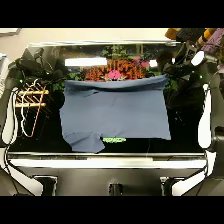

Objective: Fold the clothes and pants, and hang the long-sleeved shirts on hangers.

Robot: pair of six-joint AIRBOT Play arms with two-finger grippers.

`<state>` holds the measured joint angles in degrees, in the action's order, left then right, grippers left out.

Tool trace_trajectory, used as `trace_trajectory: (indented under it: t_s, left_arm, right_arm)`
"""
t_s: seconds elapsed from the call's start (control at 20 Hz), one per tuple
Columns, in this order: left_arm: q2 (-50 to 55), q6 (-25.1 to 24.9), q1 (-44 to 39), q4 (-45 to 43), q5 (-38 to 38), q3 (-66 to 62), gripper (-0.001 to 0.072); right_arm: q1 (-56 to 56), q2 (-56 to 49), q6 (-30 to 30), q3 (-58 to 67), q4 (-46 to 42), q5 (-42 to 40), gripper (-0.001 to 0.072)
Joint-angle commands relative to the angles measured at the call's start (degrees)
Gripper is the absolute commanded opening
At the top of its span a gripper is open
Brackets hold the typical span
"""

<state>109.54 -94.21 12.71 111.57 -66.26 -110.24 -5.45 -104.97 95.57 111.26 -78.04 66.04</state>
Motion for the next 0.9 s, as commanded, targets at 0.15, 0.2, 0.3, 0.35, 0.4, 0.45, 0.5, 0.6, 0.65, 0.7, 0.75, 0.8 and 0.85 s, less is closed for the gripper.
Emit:
trace_trajectory:
  t_s: [0.15, 0.2, 0.3, 0.35, 0.4, 0.45, 0.5, 0.6, 0.65, 0.7, 0.75, 0.8, 0.85]
  left_arm:
    - [1.5, -3.6, -0.2, -4.7, -10.3, 0.0, 0.0018]
    - [1.5, -3.6, -0.1, -5.4, -11.5, 0.0, 0.0018]
    - [1.5, -3.6, -0.1, -7.2, -13.4, 0.0, 0.0018]
    - [1.5, -3.5, -0.1, -7.3, -13.8, 0.0, 0.0018]
    - [1.7, -3.5, -0.2, -7.2, -14.2, 0.0, 0.0018]
    - [1.9, -3.5, -0.5, -7.2, -14.9, 0.0, 0.0018]
    - [2.3, -3.5, -0.8, -7.2, -15.8, 0.0, 0.0018]
    - [3.0, -3.5, -1.2, -7.3, -17.3, 0.3, 0.0018]
    - [3.1, -3.5, -1.3, -7.3, -17.6, 1.0, 0.0018]
    - [3.1, -3.5, -1.2, -7.3, -17.9, 1.7, 0.0018]
    - [3.1, -3.5, -1.2, -7.6, -18.4, 2.4, 0.0018]
    - [3.1, -3.5, -1.2, -8.2, -18.9, 3.1, 0.0018]
    - [3.1, -3.5, -1.2, -8.5, -19.3, 3.7, 0.0018]
  right_arm:
    - [0.0, -1.0, -0.7, 0.0, -7.9, 9.2, 0.0029]
    - [0.0, -1.1, -0.7, 0.0, -8.2, 11.0, 0.0029]
    - [0.0, -1.7, -0.7, -0.1, -8.2, 14.7, 0.0029]
    - [0.0, -2.4, -0.7, -0.1, -8.2, 16.9, 0.0029]
    - [0.0, -3.0, -0.7, -0.3, -8.1, 18.5, 0.0029]
    - [0.0, -3.7, -0.7, -0.7, -7.9, 19.5, 0.0029]
    - [0.0, -4.6, -0.7, -0.8, -7.7, 20.6, 0.0029]
    - [0.0, -6.2, -0.7, -0.8, -7.8, 22.3, 0.0029]
    - [0.0, -6.8, -0.7, -0.8, -8.0, 22.6, 0.0029]
    - [0.0, -7.3, -0.7, -0.8, -8.0, 23.1, 0.0029]
    - [0.0, -7.6, -0.6, -0.8, -8.0, 23.5, 0.0029]
    - [0.0, -8.0, -0.6, -0.8, -8.0, 24.0, 0.0029]
    - [0.0, -8.2, -0.6, -0.8, -8.0, 24.4, 0.0029]
